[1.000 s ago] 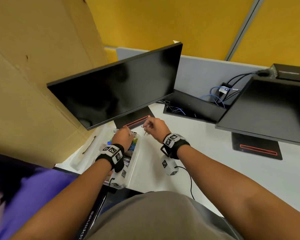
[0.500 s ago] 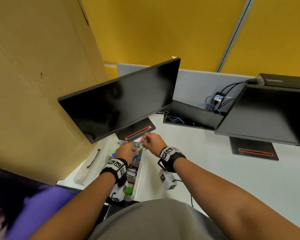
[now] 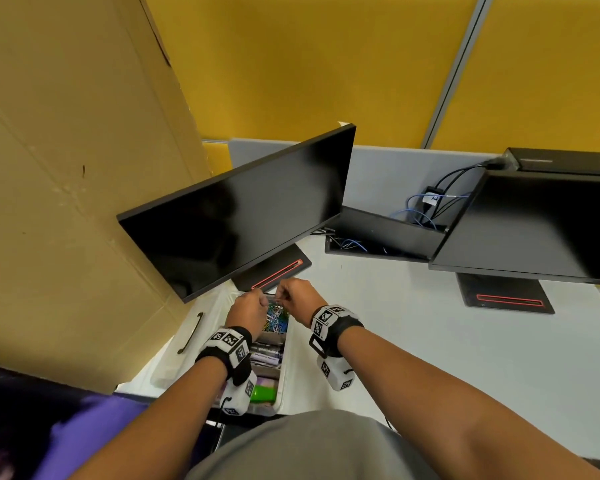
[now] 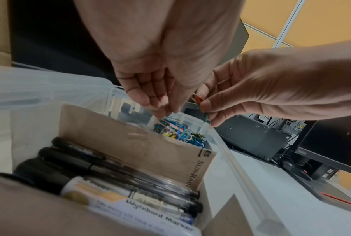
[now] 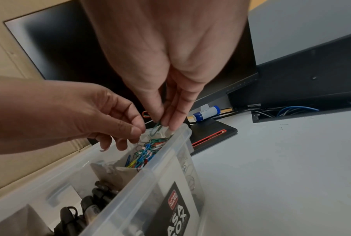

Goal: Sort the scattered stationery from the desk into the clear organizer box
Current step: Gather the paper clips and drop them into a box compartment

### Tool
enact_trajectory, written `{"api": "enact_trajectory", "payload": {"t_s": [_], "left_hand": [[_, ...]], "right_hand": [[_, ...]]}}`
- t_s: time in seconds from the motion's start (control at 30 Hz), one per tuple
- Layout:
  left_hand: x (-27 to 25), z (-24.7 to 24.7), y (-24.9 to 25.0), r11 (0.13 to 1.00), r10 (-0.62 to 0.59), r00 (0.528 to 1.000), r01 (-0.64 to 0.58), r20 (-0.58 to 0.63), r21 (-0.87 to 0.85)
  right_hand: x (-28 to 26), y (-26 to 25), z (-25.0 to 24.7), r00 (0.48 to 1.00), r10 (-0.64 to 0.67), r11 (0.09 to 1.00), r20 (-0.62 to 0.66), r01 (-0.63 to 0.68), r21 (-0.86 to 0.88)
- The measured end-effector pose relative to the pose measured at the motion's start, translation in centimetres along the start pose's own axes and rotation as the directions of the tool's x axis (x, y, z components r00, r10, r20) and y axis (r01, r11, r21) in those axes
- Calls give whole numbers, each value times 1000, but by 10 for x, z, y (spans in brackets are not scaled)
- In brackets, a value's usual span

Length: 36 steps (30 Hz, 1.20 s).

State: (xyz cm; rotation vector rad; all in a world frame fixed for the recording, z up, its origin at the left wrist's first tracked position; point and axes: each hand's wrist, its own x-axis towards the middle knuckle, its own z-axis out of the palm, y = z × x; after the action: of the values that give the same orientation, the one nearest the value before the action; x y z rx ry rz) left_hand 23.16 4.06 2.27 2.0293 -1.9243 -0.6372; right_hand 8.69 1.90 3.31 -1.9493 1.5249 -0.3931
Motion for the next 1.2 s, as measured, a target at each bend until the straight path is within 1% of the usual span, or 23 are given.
{"api": "enact_trajectory", "payload": {"t_s": [0.33, 0.57, 0.67, 0.83, 0.93, 1.1, 1.2], "left_hand": [[3, -5, -2, 1000, 9, 1000, -9, -7, -10], [9, -7, -6, 999, 48, 999, -48, -1, -7], [11, -6, -6, 999, 50, 999, -51, -9, -12], [11, -8, -4, 999, 39, 999, -39, -12, -12], [11, -8, -5, 999, 30, 999, -30, -18, -20], [11, -8, -10, 998, 22, 999, -24, -48, -52], [12, -10, -16, 997, 14, 997, -20, -78, -79]], "right_hand": [[6, -4, 6, 999, -22, 985, 33, 27, -168], [8, -4, 6, 997, -50, 977, 60, 61, -206], [9, -2, 4, 998, -60, 981, 23, 63, -182], [10, 0, 0, 995, -49, 987, -87, 35, -154], [13, 4, -1, 988, -64, 985, -140, 40, -168], [17, 9, 0, 984, -79, 977, -159, 44, -210], [19, 9, 4, 992, -53, 975, -116, 27, -219]]}}
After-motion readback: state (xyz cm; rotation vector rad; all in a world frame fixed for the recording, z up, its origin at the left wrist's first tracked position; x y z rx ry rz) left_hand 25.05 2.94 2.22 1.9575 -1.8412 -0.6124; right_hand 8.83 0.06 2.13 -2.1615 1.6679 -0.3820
